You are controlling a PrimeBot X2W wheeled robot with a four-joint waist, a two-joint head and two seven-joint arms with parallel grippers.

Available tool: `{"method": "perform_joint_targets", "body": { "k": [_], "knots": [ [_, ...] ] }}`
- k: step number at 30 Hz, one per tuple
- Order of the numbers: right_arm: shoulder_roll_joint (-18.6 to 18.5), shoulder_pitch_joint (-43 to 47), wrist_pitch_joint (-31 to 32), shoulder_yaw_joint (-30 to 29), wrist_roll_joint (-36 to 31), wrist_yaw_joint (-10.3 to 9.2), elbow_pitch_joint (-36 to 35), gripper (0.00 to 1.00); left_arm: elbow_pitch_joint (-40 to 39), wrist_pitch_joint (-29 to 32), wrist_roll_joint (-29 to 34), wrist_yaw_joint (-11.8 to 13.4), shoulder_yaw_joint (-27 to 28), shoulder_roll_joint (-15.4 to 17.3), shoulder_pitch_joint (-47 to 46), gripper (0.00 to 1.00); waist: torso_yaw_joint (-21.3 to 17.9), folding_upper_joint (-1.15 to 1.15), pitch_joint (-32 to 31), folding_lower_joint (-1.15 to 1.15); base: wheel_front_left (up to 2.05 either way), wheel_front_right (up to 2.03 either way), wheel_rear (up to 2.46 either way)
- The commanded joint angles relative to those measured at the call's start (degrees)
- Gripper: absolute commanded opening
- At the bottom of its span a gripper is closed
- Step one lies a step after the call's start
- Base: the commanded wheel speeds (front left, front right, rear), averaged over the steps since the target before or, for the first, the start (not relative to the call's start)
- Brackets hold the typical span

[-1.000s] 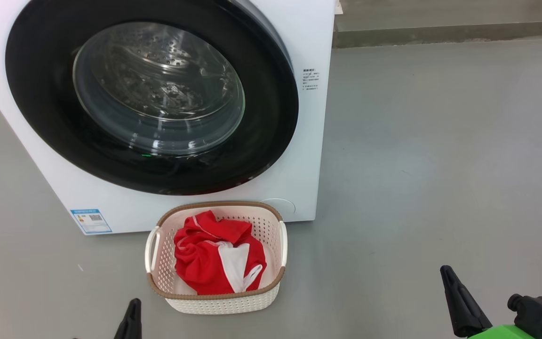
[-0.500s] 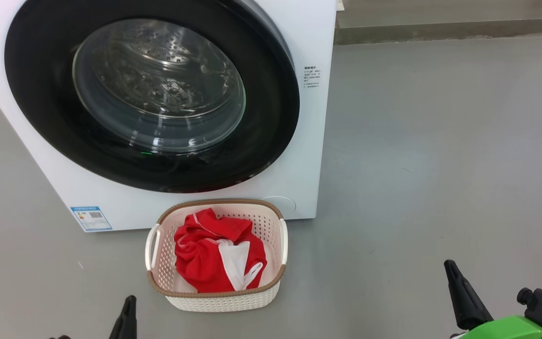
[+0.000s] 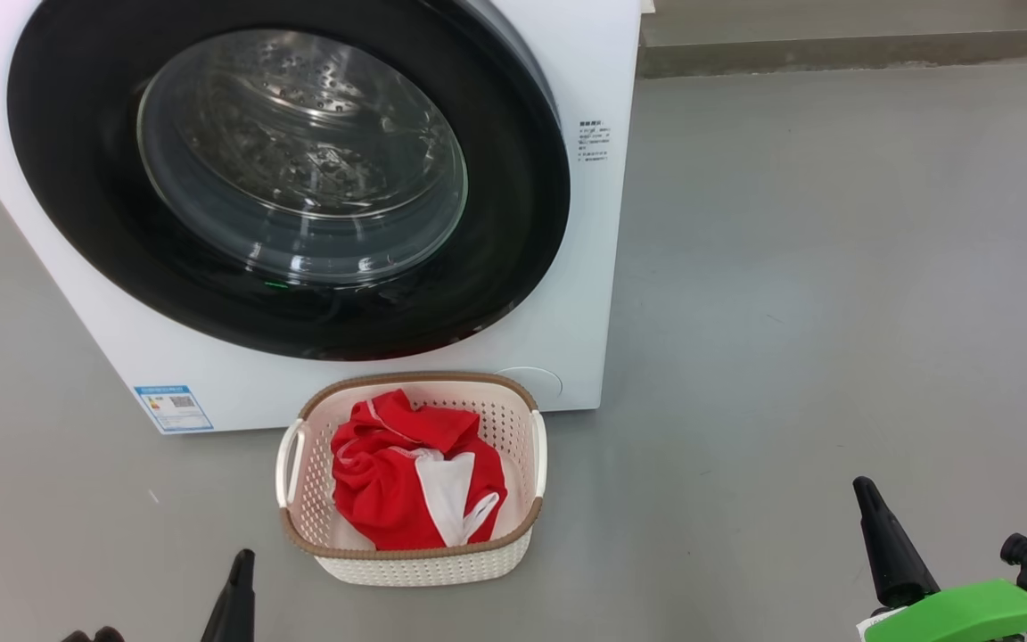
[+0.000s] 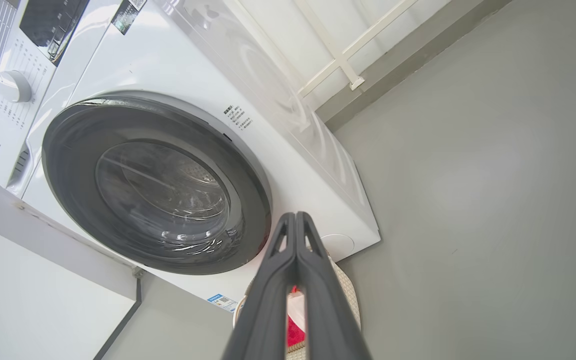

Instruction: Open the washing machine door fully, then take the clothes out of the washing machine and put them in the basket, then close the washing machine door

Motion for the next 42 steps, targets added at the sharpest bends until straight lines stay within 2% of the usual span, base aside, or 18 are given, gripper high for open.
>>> {"method": "perform_joint_targets", "body": {
  "k": [1, 42],
  "knots": [
    [-1.10, -3.00, 0.44, 0.38, 2.06, -0.10, -1.14, 0.00, -1.01, 0.45, -1.85, -0.85, 1.50, 0.33, -3.06, 0.00, 0.02, 0.00, 0.06, 0.00, 0.00, 0.00, 0.00],
    [-1.63, -7.62, 6.02, -1.37, 27.98, -0.18, 1.30, 0.00, 0.86, 7.03, -26.77, -2.44, 4.38, 0.51, -6.90, 0.00, 0.46, 0.00, 1.31, 0.00, 0.00, 0.00, 0.00]
  ]
}}
